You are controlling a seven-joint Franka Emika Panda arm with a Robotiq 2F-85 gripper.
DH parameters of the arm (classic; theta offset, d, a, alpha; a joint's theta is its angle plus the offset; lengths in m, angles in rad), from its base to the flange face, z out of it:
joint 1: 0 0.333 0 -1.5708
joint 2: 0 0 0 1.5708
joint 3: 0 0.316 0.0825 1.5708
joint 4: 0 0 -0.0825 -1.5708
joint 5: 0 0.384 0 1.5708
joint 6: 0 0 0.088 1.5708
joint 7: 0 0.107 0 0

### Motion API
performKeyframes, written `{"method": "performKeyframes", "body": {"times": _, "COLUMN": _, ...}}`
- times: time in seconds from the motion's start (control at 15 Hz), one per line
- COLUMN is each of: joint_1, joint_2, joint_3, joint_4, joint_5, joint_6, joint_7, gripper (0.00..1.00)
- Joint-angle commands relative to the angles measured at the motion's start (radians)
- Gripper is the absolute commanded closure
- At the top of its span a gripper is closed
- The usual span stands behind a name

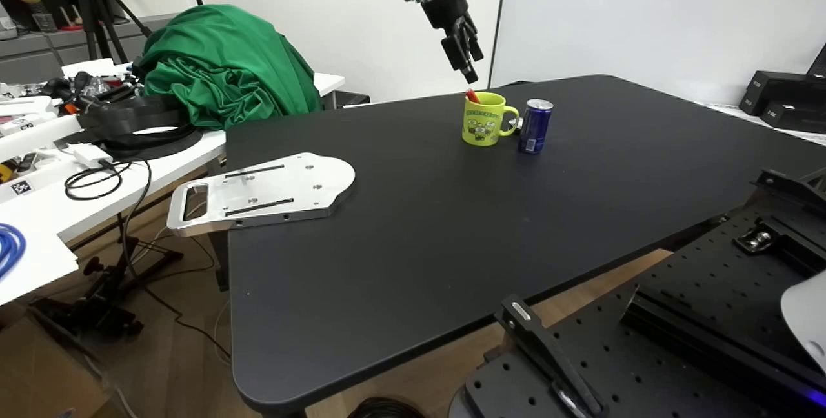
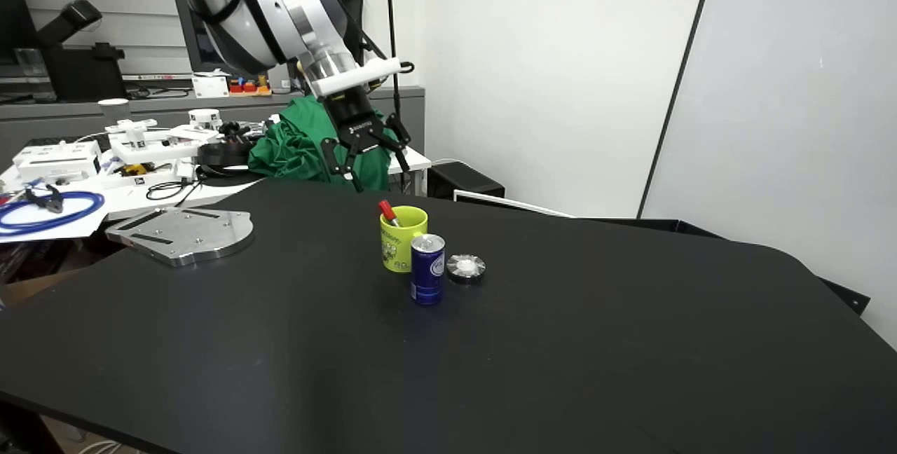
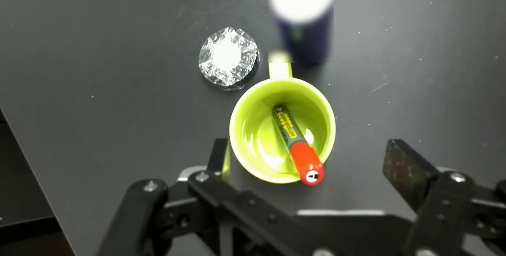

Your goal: Pick up the pen from the light green cup and put it on the table.

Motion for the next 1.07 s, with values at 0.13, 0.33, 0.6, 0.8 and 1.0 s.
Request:
{"method": "performKeyframes", "body": {"times": 0.13, "joint_1": 0.014, "joint_2": 0.073, "joint_3": -0.014, "joint_4": 0.063, "joint_5": -0.031, "joint_6": 0.027, "joint_7": 0.018, "gripper": 0.0}}
{"method": "performKeyframes", "body": {"times": 0.33, "joint_1": 0.015, "joint_2": 0.099, "joint_3": -0.017, "joint_4": 0.085, "joint_5": -0.025, "joint_6": 0.032, "joint_7": 0.013, "gripper": 0.0}}
{"method": "performKeyframes", "body": {"times": 0.6, "joint_1": 0.012, "joint_2": 0.122, "joint_3": -0.018, "joint_4": 0.107, "joint_5": -0.01, "joint_6": 0.027, "joint_7": 0.013, "gripper": 0.4}}
{"method": "performKeyframes", "body": {"times": 0.8, "joint_1": 0.011, "joint_2": 0.132, "joint_3": -0.017, "joint_4": 0.12, "joint_5": 0.0, "joint_6": 0.02, "joint_7": 0.012, "gripper": 0.62}}
{"method": "performKeyframes", "body": {"times": 1.0, "joint_1": 0.005, "joint_2": 0.137, "joint_3": -0.014, "joint_4": 0.132, "joint_5": 0.019, "joint_6": 0.006, "joint_7": 0.008, "gripper": 0.81}}
